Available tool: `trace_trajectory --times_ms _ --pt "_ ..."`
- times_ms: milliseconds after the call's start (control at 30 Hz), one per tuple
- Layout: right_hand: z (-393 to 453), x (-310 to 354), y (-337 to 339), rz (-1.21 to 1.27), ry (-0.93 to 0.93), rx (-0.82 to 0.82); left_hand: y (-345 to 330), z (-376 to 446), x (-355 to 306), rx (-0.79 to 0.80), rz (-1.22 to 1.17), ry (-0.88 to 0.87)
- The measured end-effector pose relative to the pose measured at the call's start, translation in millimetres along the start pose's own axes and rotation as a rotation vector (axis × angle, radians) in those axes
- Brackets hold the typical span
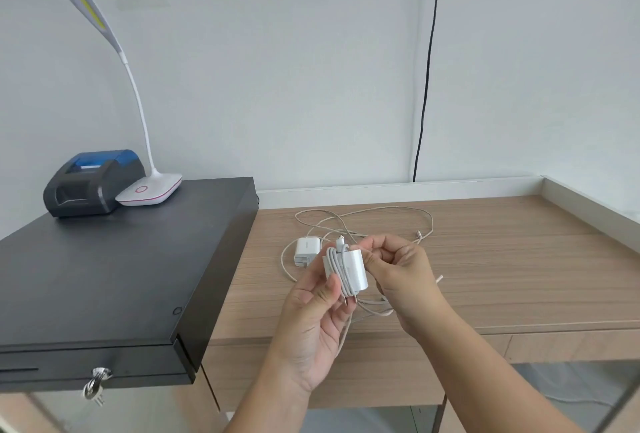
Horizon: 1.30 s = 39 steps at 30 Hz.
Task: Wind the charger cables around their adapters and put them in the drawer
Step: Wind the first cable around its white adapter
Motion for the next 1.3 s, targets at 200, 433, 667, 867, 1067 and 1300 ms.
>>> trace_trajectory --times_ms 200,433,667,867,1067,1300 --pt "-9.6 -3.3 -0.5 -0.276 0.149 0.007 -5.8 2.8 -5.8 -0.073 -0.021 -0.052" --pt "-19.7 1.2 1.1 -0.583 0.161 -0.015 -9.3 5.7 -2.3 -0.208 0.014 -0.157" --pt "-31.9 15.0 -0.4 -0.667 0.13 0.068 -8.2 8.9 -10.8 -0.255 0.072 -0.305" --pt "-27.2 34.2 7.0 -0.924 0.167 0.193 8.5 1.7 -13.6 -0.2 0.729 -0.573" --pt "-14.5 42.2 4.8 -0.965 0.497 0.287 9.7 5.8 -16.8 -0.047 0.763 -0.454" --pt "-13.5 36.5 2.0 -0.795 0.64 0.235 0.9 6.5 -19.0 -0.05 0.6 -0.369"
Point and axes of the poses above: each hand's wrist, its own z-axis towards the middle knuckle, its own y-axis out of the back of the hand, x = y × z, the point moved 2 cm from there along z, towards the middle knuckle, and after that the axes turned 6 degrees about -x, right-handed, at the moved point
